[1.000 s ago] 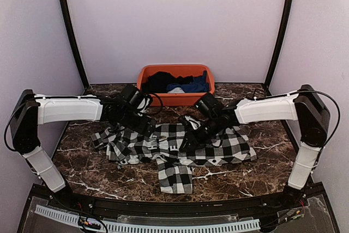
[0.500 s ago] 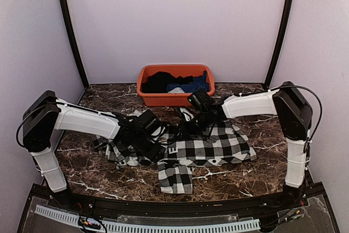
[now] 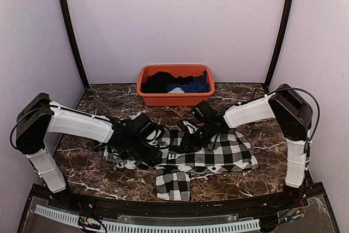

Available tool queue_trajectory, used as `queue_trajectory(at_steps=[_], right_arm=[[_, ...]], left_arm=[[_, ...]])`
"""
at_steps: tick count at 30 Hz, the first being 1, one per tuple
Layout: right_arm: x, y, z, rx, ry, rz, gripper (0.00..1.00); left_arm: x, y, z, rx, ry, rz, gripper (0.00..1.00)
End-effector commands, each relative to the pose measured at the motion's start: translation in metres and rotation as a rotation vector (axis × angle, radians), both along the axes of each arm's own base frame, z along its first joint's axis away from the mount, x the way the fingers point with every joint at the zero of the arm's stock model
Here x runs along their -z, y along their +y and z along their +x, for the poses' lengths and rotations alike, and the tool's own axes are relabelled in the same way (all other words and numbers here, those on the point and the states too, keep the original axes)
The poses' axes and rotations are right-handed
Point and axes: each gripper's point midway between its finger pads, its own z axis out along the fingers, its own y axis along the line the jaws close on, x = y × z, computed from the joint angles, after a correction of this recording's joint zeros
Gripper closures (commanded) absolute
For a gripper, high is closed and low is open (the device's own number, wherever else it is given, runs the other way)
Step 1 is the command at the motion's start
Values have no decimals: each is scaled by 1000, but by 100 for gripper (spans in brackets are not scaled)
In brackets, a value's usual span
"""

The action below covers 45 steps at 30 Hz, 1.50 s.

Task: Pin the brooch onto the clothing
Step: Smooth out the clothing with brooches at the center of the board.

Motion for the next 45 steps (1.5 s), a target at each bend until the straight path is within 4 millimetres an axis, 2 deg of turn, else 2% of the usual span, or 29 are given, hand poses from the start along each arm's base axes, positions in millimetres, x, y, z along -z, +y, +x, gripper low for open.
queue_trajectory(at_steps=[1, 7, 9, 12, 14, 16, 17, 18, 19, 25, 27, 32, 39, 41, 45], right_arm=[[24, -22, -30, -27, 33, -124, 81], [4, -10, -33, -74, -55, -120, 78], [-2, -7, -33, -82, -67, -108, 77], [-13, 0, -31, -83, -92, -78, 77], [-16, 1, -29, -77, -98, -79, 77], [-18, 1, -29, -73, -105, -82, 77], [-19, 1, -29, -70, -108, -81, 77], [-21, 0, -29, -67, -111, -76, 77], [-24, 0, -29, -65, -114, -71, 77], [-43, -1, -28, -52, -150, -43, 77], [-52, -3, -27, -45, -167, -36, 76], [-73, -7, -25, -33, -210, -28, 76], [-81, -22, -26, -10, -234, -73, 75], [-81, -32, -27, 4, -243, -102, 74], [-91, -54, -32, 32, -295, -127, 68]], left_arm=[[2, 20, -36, -22, 146, -6, 18], [-42, 19, -32, -61, 84, -94, 10], [-60, 20, -23, -80, 25, -109, 8], [-91, 18, 3, -113, -114, -120, 4], [-96, 12, 15, -111, -139, -116, 5], [-89, 6, 27, -105, -148, -77, 9], [-77, 5, 30, -102, -137, -45, 11], [-77, 2, 36, -95, -155, -31, 16], [-67, 0, 39, -93, -150, -5, 19], [-30, 0, 47, -91, -113, 48, 55], [-21, -1, 44, -83, -88, 47, 62], [-7, 0, 40, -84, -55, 59, 64], [-6, 0, 36, -85, -42, 43, 63], [-11, 2, 36, -96, -54, 32, 60], [-41, 5, 44, -119, -138, -5, 45]])
